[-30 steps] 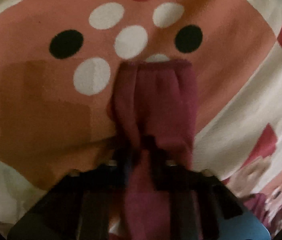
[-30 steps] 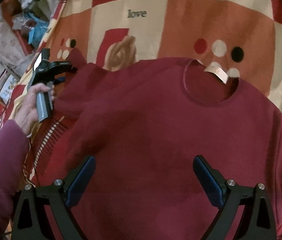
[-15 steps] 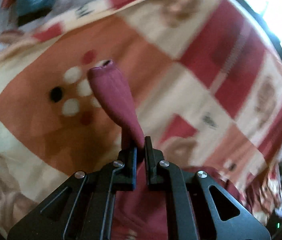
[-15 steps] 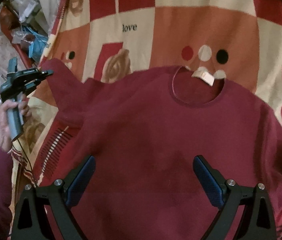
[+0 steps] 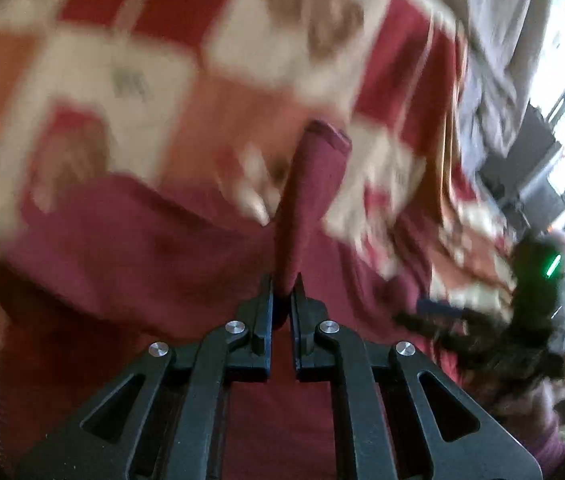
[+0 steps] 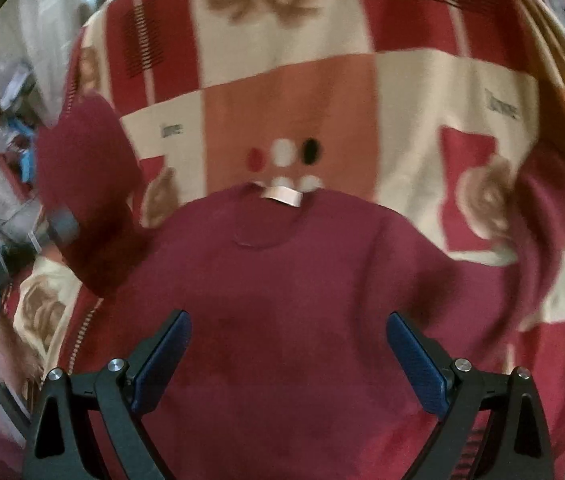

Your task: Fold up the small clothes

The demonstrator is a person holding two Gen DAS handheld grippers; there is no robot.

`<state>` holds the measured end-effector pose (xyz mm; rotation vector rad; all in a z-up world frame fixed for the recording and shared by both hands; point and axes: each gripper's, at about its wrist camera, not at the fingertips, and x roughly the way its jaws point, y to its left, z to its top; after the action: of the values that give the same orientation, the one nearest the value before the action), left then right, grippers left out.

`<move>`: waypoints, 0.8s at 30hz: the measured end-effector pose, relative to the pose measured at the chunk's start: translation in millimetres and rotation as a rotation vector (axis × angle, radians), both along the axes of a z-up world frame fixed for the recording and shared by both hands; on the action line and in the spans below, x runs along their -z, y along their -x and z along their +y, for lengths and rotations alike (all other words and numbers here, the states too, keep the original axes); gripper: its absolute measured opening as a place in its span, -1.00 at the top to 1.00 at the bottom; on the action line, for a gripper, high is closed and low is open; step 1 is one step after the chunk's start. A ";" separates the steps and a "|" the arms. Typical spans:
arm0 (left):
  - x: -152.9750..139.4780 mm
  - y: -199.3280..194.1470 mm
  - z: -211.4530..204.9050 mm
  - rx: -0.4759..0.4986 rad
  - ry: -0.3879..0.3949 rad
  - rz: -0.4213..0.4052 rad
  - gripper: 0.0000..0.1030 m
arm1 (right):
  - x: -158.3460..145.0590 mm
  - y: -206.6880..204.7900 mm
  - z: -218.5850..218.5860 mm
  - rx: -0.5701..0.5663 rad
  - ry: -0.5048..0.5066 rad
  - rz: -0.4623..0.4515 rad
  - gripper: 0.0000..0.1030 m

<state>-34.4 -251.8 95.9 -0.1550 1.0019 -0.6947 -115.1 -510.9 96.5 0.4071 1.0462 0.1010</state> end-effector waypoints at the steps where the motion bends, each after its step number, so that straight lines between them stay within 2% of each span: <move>1: 25.8 5.1 -16.4 0.021 -0.029 0.055 0.89 | 4.2 0.5 -5.2 0.011 -0.004 0.012 -0.89; 4: 52.3 21.1 -29.0 0.077 -0.131 0.132 0.87 | 15.8 0.7 -13.5 0.022 -0.010 0.046 -0.89; 6: 41.4 27.8 -17.8 0.083 -0.124 0.129 0.68 | 19.1 1.1 -16.0 0.020 -0.010 0.049 -0.89; 7: 25.3 30.9 -2.9 0.069 -0.101 0.102 0.61 | 19.9 0.3 -16.7 0.017 -0.012 0.047 -0.89; 8: 14.7 32.2 8.6 0.048 -0.090 0.074 0.39 | 21.0 -1.9 -17.1 0.013 -0.017 0.041 -0.89; 9: 6.2 33.8 21.7 0.019 -0.088 0.041 0.01 | 22.5 -4.6 -16.6 0.012 -0.021 0.036 -0.89; 11: -11.4 35.9 54.6 -0.087 -0.112 -0.046 -0.35 | 28.4 -13.5 -11.7 0.003 -0.014 0.043 -0.89; 13: -17.6 33.1 83.8 -0.194 -0.156 -0.116 -0.35 | 35.1 -23.6 -1.5 -0.024 -0.003 0.053 -0.89; 16: -3.2 24.5 116.1 -0.302 -0.247 -0.130 -0.35 | 43.1 -35.2 14.3 -0.077 0.026 0.093 -0.89; 17: 5.8 19.9 127.6 -0.339 -0.276 -0.112 -0.35 | 43.6 -35.3 16.9 -0.086 0.031 0.096 -0.89; 21: 39.4 4.4 147.2 -0.371 -0.371 -0.011 -0.35 | 48.1 -35.2 23.0 -0.123 0.094 0.098 -0.89; 24: 53.7 -5.9 154.3 -0.407 -0.420 0.024 -0.35 | 65.5 -40.3 33.3 -0.190 0.192 0.145 -0.70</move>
<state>-28.4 -97.5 42.2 0.0036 1.0768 -0.1050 -74.8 -477.6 31.0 0.1419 1.2247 0.1410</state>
